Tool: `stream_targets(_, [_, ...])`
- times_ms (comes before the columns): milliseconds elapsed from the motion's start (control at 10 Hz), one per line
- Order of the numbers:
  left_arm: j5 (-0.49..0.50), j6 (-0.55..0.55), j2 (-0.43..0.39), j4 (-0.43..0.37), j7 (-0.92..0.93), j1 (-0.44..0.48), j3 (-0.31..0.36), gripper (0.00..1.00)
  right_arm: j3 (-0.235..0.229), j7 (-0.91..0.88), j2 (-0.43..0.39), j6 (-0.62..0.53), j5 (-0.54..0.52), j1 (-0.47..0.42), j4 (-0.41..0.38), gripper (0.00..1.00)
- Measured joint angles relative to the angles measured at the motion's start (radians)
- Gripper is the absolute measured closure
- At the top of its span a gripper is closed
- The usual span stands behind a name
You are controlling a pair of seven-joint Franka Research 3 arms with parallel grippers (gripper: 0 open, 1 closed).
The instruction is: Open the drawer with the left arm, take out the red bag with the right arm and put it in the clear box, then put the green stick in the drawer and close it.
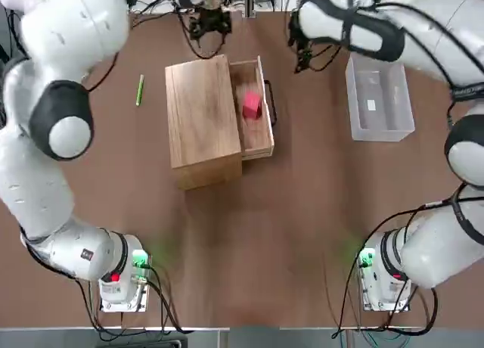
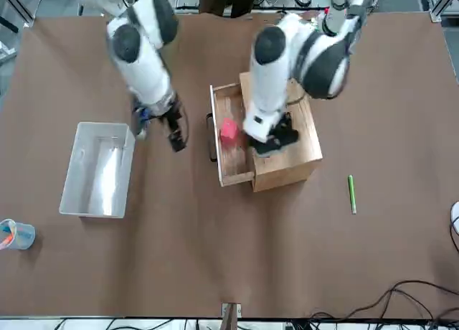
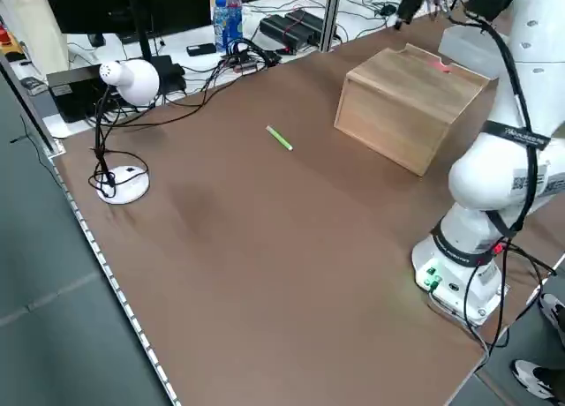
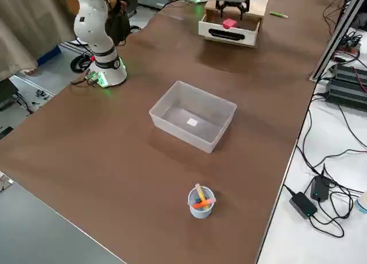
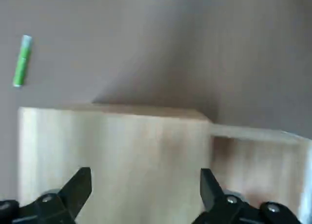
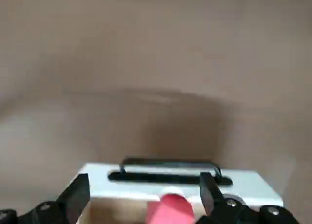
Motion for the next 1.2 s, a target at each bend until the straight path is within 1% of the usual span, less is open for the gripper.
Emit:
stream_targets(100, [-0.031, 0.036, -0.042, -0.073, 0.098, 0.066, 0.020, 0.01, 0.000, 0.119, 0.008, 0.010, 0.000, 0.061, 0.000, 0.00])
stream_targets(200, [-0.105, 0.099, -0.081, -0.143, 0.212, 0.107, 0.084, 0.01, 0.000, 0.239, 0.023, 0.028, 0.000, 0.108, 0.000, 0.00])
stream_targets(300, [-0.202, 0.160, -0.117, -0.207, 0.340, 0.117, 0.182, 0.01, 0.000, 0.347, 0.049, 0.052, -0.001, 0.142, 0.000, 0.00])
stream_targets(400, [-0.270, 0.196, -0.144, -0.258, 0.462, 0.121, 0.269, 0.01, -0.001, 0.433, 0.081, 0.077, -0.001, 0.166, 0.003, 0.00])
stream_targets(500, [-0.295, 0.223, -0.158, -0.293, 0.553, 0.126, 0.325, 0.01, -0.001, 0.504, 0.120, 0.096, -0.001, 0.186, 0.018, 0.00])
stream_targets(600, [-0.300, 0.268, -0.162, -0.326, 0.629, 0.127, 0.368, 0.01, -0.001, 0.562, 0.164, 0.104, -0.002, 0.203, 0.056, 0.00])
stream_targets(800, [-0.303, 0.416, -0.151, -0.427, 0.745, 0.128, 0.439, 0.00, -0.002, 0.609, 0.246, 0.104, -0.005, 0.228, 0.138, 0.00])
stream_targets(900, [-0.304, 0.467, -0.131, -0.468, 0.796, 0.128, 0.468, 0.00, -0.003, 0.613, 0.269, 0.105, -0.008, 0.230, 0.159, 0.00])
stream_targets(1000, [-0.304, 0.503, -0.097, -0.486, 0.850, 0.128, 0.493, 0.00, -0.004, 0.613, 0.285, 0.110, -0.009, 0.231, 0.168, 0.00])
stream_targets(1200, [-0.305, 0.568, -0.016, -0.487, 0.899, 0.129, 0.528, 0.01, -0.005, 0.614, 0.306, 0.117, -0.019, 0.231, 0.174, 0.00])
